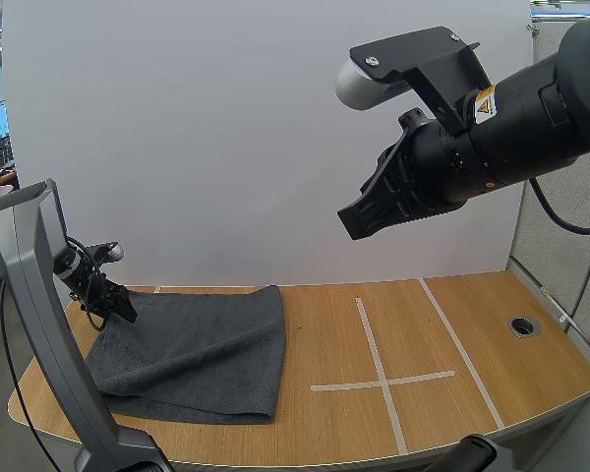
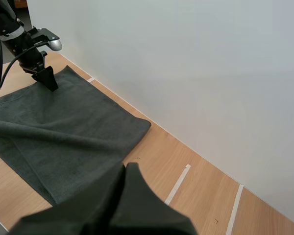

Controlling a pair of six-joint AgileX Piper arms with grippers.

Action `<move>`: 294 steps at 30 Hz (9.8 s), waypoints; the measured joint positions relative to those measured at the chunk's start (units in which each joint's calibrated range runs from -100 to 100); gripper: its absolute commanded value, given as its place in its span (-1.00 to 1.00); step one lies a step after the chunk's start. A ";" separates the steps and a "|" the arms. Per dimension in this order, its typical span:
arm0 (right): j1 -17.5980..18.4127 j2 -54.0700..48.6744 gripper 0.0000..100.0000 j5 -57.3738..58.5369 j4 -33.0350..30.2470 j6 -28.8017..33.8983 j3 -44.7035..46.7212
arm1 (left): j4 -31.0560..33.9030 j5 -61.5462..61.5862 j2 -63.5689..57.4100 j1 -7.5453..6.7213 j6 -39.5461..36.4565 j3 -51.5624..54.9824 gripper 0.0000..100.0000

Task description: Fold the towel

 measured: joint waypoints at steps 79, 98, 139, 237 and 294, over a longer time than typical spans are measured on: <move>0.00 0.00 -1.00 0.00 0.00 0.00 0.00 | -8.63 -1.38 3.55 0.46 2.59 -11.41 0.77; 0.00 0.00 -1.00 0.00 0.00 0.00 0.00 | -8.75 4.62 3.55 1.15 2.14 -12.86 0.77; 0.00 0.00 -1.00 0.00 0.00 0.00 0.00 | -8.47 5.00 -13.68 1.22 1.75 -13.53 0.77; 0.00 0.00 -1.00 0.00 0.00 0.00 0.00 | 0.15 -25.79 -72.21 -9.43 -17.06 29.20 -1.00; 0.15 35.29 0.29 -0.01 27.19 -24.70 23.63 | -1.11 -7.65 -46.20 -1.33 3.96 29.33 -1.00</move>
